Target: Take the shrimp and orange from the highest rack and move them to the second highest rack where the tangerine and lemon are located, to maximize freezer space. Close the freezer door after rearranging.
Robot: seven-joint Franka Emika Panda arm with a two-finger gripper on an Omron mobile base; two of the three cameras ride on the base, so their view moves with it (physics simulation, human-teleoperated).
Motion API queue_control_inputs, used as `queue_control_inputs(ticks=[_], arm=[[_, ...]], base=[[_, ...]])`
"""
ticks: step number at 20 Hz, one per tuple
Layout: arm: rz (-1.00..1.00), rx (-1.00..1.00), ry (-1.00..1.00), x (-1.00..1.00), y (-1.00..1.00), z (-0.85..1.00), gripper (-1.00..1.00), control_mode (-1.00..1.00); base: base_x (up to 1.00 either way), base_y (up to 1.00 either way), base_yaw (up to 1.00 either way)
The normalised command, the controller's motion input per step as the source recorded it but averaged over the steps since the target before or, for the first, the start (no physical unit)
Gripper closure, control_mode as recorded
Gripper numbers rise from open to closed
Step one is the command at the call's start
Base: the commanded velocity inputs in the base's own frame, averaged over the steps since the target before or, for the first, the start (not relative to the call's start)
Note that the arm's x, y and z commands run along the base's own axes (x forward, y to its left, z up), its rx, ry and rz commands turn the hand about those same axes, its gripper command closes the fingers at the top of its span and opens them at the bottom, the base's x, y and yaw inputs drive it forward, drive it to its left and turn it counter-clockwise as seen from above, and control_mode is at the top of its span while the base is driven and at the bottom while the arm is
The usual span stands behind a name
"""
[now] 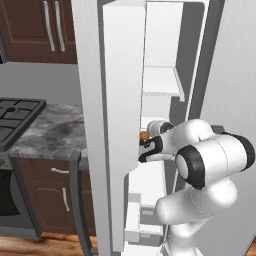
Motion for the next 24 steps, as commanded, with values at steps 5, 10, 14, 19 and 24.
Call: queue_control_inputs(ticks=[5, 10, 14, 19, 24], arm=[[0.0, 0.0, -0.07, -0.78, 0.0, 0.46, -1.0, -1.0], [0.0, 0.17, 0.02, -0.63, 0.0, 0.83, -1.0, -1.0], [0.0, 0.19, 0.07, -0.55, 0.0, 0.89, -1.0, -1.0], [-0.01, 0.15, 0.13, -0.64, -0.02, 0.61, -1.0, -1.0], [-0.01, 0.04, 0.21, -0.71, 0.0, 0.42, -1.0, -1.0]], base=[[0.0, 0.0, 0.0], [0.0, 0.0, 0.0], [0.0, 0.0, 0.0], [0.0, 0.0, 0.0], [0.0, 0.0, 0.0]])
